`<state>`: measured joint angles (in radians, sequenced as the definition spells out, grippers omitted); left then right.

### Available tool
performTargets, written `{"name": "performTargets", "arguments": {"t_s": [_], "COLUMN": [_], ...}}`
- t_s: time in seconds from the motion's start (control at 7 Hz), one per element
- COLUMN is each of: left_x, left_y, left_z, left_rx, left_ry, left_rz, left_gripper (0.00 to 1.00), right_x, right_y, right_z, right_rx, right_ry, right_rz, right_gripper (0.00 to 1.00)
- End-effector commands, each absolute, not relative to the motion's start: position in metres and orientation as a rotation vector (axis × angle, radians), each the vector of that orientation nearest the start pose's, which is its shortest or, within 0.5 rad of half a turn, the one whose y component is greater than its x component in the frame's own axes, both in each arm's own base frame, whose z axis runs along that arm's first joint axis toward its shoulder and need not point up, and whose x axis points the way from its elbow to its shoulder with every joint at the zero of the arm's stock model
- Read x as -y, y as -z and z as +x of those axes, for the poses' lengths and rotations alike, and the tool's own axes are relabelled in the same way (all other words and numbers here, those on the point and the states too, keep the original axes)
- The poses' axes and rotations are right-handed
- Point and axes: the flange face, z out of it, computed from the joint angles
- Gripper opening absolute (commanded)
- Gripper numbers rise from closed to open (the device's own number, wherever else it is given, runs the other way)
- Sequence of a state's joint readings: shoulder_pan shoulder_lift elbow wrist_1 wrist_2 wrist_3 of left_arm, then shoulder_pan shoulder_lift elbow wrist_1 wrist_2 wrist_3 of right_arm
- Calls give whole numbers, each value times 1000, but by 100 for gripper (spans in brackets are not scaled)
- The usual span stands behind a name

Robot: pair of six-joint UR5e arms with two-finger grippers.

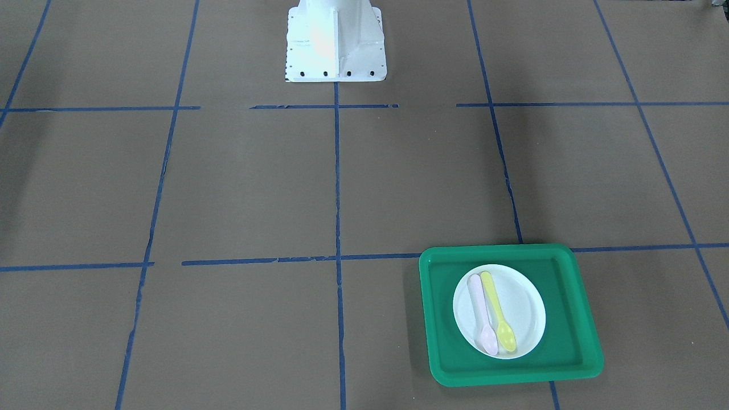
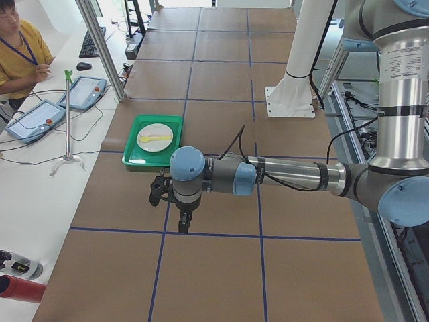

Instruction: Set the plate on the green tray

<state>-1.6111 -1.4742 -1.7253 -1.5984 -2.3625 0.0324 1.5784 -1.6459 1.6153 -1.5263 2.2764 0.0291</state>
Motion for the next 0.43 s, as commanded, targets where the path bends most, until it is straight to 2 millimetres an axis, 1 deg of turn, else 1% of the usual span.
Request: {"name": "performTargets", "arguments": {"t_s": [0.0, 0.29], "left_x": [442, 439], "left_y": [-638, -638], "left_z": [-81, -83], "left_rx": [-784, -789], "left_ry": [-15, -9], "left_rz": [77, 75], "left_gripper": [100, 100], "right_x": [460, 460], "right_y": [-673, -673], "right_z": [72, 72], "right_rx": [706, 706], "right_ry": [-30, -30], "right_rz": [6, 6], "right_gripper": [100, 100]}}
